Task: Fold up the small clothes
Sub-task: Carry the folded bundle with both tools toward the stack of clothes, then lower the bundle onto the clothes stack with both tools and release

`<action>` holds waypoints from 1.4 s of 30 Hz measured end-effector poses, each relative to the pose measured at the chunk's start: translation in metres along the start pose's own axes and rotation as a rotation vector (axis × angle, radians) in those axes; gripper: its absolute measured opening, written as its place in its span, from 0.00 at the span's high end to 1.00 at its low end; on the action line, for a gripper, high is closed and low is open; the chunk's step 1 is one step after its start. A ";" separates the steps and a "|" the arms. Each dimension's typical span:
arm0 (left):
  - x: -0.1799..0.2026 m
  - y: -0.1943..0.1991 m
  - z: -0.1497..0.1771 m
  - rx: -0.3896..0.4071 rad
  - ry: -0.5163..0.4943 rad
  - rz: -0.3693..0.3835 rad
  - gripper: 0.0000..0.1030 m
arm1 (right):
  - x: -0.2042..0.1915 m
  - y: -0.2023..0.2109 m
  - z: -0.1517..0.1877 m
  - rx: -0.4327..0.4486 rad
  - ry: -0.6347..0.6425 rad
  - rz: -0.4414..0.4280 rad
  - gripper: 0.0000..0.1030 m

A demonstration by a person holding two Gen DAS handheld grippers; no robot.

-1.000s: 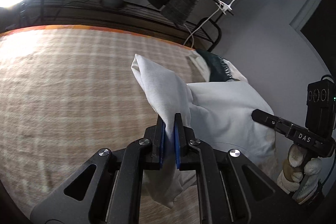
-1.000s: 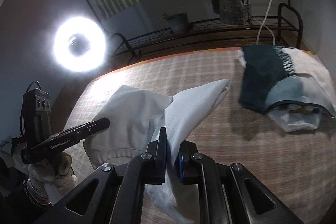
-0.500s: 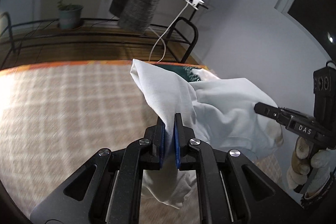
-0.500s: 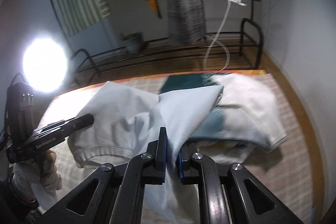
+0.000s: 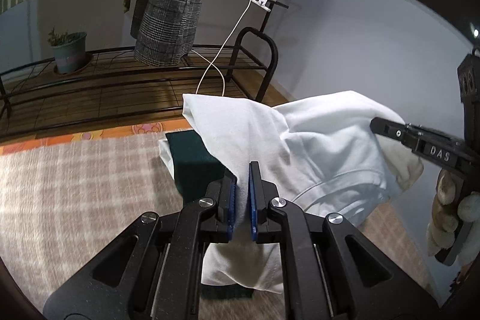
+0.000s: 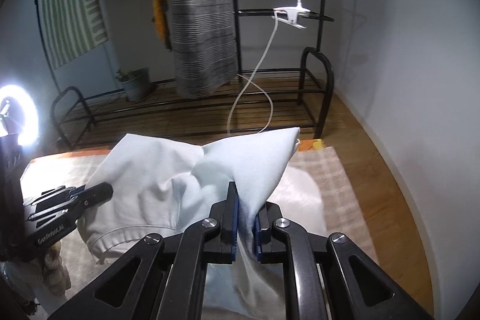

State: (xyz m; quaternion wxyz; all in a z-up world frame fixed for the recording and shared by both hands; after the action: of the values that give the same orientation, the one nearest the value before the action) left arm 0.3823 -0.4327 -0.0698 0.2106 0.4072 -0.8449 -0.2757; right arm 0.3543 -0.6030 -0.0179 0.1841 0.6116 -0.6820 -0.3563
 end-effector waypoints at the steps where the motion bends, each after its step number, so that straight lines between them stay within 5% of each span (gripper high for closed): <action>1: 0.000 -0.007 0.001 -0.008 -0.008 -0.007 0.95 | 0.005 -0.008 -0.002 -0.003 -0.002 0.005 0.94; 12: -0.003 -0.039 0.027 -0.104 -0.031 -0.037 0.93 | 0.034 -0.071 0.016 -0.099 -0.011 0.085 0.94; 19: 0.004 -0.027 0.028 -0.108 -0.058 -0.065 0.93 | 0.051 -0.070 0.022 -0.135 -0.028 0.164 0.82; 29: 0.018 0.030 0.019 -0.046 -0.069 -0.064 0.93 | 0.046 -0.014 0.017 -0.073 -0.046 0.143 0.82; 42: 0.040 0.173 0.020 0.086 -0.139 -0.077 0.93 | -0.013 0.111 0.034 0.037 -0.028 0.084 0.82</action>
State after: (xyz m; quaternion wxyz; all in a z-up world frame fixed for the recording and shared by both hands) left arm 0.2484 -0.3698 0.0302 0.1228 0.4279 -0.8523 -0.2747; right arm 0.2548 -0.5821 0.0402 0.1780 0.5807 -0.7160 -0.3442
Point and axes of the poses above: each gripper's, at about its wrist camera, not at the fingertips, and y roughly against the way its jaws point, x to its right, z to its underside, the point moved 5 cm from there along -y, roughly the way its jaws point, and after that the axes turned 11 degrees about -y, right-handed, at the moved point
